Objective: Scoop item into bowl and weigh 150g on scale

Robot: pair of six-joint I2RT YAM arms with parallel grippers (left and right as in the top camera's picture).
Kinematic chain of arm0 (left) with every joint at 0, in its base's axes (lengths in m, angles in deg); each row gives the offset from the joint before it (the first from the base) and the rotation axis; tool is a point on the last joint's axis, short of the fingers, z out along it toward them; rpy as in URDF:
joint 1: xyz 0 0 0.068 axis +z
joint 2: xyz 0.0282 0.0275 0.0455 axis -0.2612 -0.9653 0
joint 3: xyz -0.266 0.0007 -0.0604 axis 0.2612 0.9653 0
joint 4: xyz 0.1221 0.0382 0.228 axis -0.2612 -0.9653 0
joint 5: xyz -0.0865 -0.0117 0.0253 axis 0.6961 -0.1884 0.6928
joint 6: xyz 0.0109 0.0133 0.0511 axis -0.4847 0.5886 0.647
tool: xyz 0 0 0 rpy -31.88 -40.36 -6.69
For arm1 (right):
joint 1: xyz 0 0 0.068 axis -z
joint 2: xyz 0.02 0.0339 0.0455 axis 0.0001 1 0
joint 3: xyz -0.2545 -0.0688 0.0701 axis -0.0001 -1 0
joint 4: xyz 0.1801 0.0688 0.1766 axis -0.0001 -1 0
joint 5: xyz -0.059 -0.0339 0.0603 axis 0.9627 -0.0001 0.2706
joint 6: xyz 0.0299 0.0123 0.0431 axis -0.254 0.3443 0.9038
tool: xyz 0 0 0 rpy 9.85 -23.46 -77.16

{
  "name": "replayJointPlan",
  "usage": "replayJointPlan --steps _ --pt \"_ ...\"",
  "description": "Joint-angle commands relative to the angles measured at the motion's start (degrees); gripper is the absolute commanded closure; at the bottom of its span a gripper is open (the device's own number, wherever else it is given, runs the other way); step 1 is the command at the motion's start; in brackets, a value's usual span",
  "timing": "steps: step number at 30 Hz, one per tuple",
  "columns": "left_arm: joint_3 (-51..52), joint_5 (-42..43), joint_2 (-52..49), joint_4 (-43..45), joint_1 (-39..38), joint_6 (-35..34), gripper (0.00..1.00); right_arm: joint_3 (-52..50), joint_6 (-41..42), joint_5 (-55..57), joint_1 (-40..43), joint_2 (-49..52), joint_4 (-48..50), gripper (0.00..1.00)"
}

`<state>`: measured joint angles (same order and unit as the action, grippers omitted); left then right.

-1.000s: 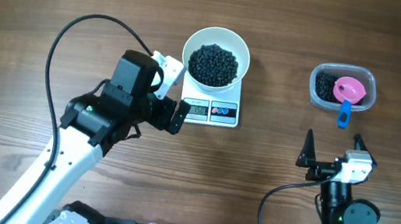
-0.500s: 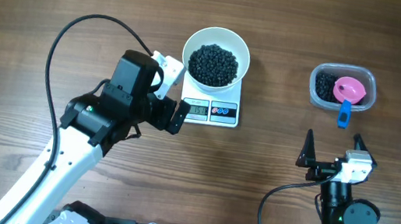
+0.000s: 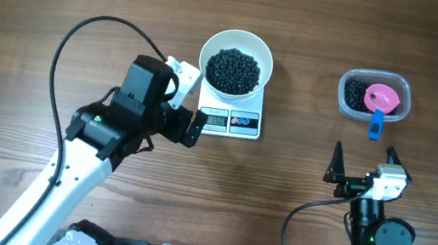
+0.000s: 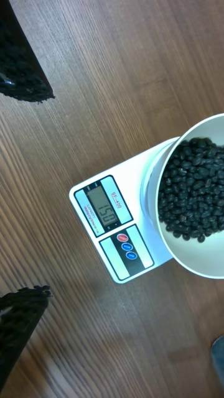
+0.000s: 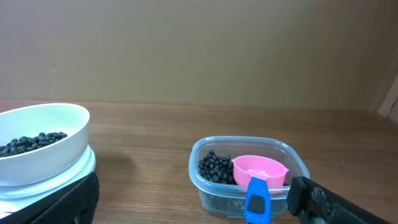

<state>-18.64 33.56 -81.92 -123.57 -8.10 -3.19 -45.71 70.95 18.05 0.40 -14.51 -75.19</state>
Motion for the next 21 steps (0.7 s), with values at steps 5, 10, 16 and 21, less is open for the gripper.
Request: replayJointPlan --steps 5,10,16,21 --pt "1.46 -1.53 8.90 -1.53 0.87 -0.66 0.00 -0.07 -0.13 -0.24 -0.22 -0.68 0.20 0.00" --pt "8.37 -5.75 18.75 3.82 3.80 -4.74 0.00 -0.07 -0.13 -0.24 -0.22 -0.68 0.20 0.00" --pt "20.11 -5.75 29.99 15.87 8.96 -10.64 0.00 -0.07 -0.13 -0.24 -0.22 -0.68 0.20 0.00" --pt "34.60 -5.49 37.55 34.58 14.82 -14.38 0.00 -0.07 -0.15 -0.24 -0.22 -0.68 0.20 0.00"
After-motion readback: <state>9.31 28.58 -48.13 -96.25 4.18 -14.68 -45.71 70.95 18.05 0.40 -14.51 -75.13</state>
